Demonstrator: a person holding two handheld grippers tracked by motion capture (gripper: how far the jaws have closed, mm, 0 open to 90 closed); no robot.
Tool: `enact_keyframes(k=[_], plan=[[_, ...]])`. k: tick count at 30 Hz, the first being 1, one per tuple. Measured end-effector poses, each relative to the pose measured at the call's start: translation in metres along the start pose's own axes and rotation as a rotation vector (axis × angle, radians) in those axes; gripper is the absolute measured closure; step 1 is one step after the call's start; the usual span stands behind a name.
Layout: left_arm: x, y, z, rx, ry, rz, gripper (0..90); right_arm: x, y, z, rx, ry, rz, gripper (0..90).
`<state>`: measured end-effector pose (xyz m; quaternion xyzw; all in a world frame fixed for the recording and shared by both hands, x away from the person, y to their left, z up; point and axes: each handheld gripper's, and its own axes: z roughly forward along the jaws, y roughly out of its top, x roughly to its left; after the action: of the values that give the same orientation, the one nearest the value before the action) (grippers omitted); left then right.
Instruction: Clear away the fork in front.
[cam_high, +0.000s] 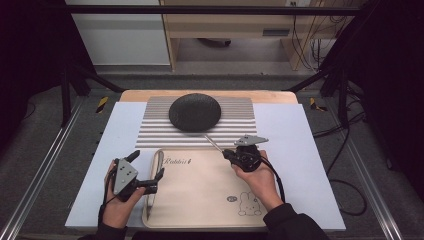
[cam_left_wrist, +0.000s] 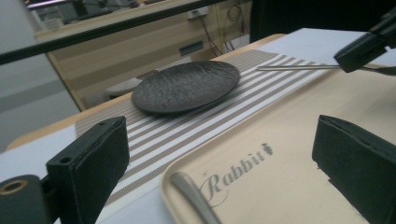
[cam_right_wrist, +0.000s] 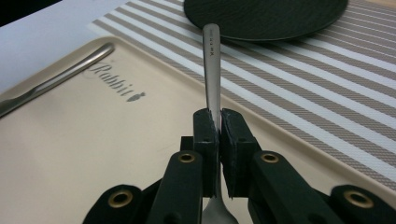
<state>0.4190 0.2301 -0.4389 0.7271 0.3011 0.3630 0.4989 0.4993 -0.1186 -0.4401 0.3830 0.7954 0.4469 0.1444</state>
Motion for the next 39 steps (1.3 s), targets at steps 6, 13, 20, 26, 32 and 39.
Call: enact_keyframes(k=[6,13,20,26,32,39], plan=[[-0.024,0.014,0.012,0.039,-0.063,0.139,5.6,0.017,0.004,-0.006,0.013,0.055,-0.043,85.3],[-0.041,0.025,0.023,0.054,-0.092,0.241,7.5,0.03,0.009,-0.011,0.019,0.111,-0.064,85.3],[-0.049,0.029,0.029,0.064,-0.087,0.33,10.5,0.041,0.015,-0.014,0.035,0.142,-0.091,85.3],[-0.049,0.029,0.033,0.072,-0.068,0.387,14.6,0.047,0.023,-0.016,0.053,0.164,-0.114,85.2],[-0.053,0.027,0.044,0.094,-0.042,0.511,21.6,0.055,0.028,-0.016,0.07,0.185,-0.135,85.3],[-0.064,0.025,0.051,0.104,0.012,0.662,34.7,0.064,0.033,-0.015,0.101,0.216,-0.159,85.3]])
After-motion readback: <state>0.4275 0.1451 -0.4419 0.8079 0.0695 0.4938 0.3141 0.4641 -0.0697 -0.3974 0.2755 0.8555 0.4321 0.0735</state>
